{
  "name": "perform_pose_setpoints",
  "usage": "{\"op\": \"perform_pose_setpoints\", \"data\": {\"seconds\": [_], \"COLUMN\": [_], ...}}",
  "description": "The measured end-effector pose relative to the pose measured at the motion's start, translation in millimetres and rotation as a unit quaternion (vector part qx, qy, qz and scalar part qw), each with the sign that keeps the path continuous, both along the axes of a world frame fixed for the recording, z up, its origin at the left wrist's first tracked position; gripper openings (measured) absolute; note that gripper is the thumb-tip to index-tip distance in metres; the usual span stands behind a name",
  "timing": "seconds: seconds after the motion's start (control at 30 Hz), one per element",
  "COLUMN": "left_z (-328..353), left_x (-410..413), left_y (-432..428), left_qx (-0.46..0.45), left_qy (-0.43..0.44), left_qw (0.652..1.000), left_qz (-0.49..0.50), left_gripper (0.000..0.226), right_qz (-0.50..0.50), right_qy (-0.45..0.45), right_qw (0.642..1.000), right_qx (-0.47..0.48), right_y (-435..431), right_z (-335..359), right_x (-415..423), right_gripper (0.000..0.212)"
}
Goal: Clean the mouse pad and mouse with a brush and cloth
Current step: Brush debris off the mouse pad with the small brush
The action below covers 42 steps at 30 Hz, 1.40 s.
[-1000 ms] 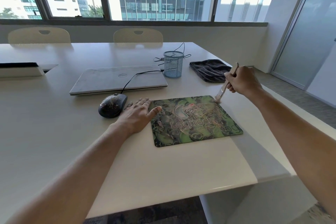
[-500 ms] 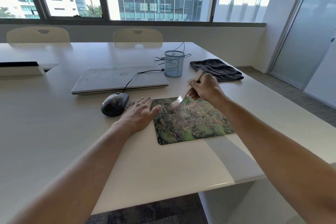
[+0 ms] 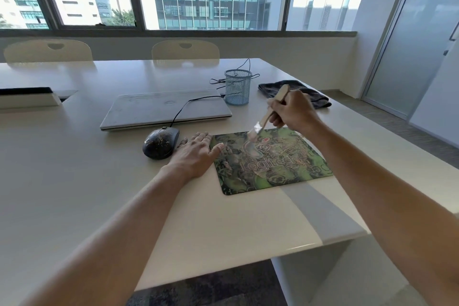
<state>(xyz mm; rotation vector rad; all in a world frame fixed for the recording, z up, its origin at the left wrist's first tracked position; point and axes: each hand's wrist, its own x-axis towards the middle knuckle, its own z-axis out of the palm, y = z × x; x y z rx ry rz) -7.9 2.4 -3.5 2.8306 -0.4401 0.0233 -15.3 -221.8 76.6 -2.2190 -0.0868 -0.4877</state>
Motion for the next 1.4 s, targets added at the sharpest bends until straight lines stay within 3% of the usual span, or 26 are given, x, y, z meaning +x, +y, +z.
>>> {"op": "perform_pose_setpoints", "data": {"seconds": [0.2, 0.53, 0.77, 1.0, 1.23, 1.4], "left_z": [2.2, 0.1, -1.1, -0.9, 2.7, 3.0], "left_x": [-0.9, 0.7, 2.5, 1.9, -0.6, -0.1], "left_y": [-0.3, 0.9, 1.0, 1.5, 0.1, 0.3], "left_qx": [0.003, 0.003, 0.006, 0.0, 0.003, -0.002], "left_qy": [-0.003, -0.001, -0.004, 0.003, 0.007, 0.01], "left_qw": [1.0, 1.0, 1.0, 1.0, 1.0, 1.0], "left_qz": [-0.001, -0.004, 0.001, 0.004, 0.009, 0.007], "left_gripper": [0.064, 0.065, 0.064, 0.064, 0.063, 0.063], "right_qz": [0.037, -0.022, 0.063, 0.06, 0.034, 0.089], "right_qy": [0.038, -0.003, 0.023, 0.06, 0.035, 0.038], "right_qw": [0.998, 0.99, 0.998, 0.996, 0.992, 0.995], "right_qx": [0.047, -0.141, 0.01, -0.007, -0.112, -0.008], "right_y": [24.9, -21.5, 21.5, 6.1, -11.8, 20.8], "right_z": [-11.2, 3.4, -2.4, -15.3, 6.9, 2.2], "right_x": [-3.4, -7.4, 4.3, 3.2, 5.8, 8.4], "right_gripper": [0.026, 0.028, 0.029, 0.029, 0.027, 0.027]}}
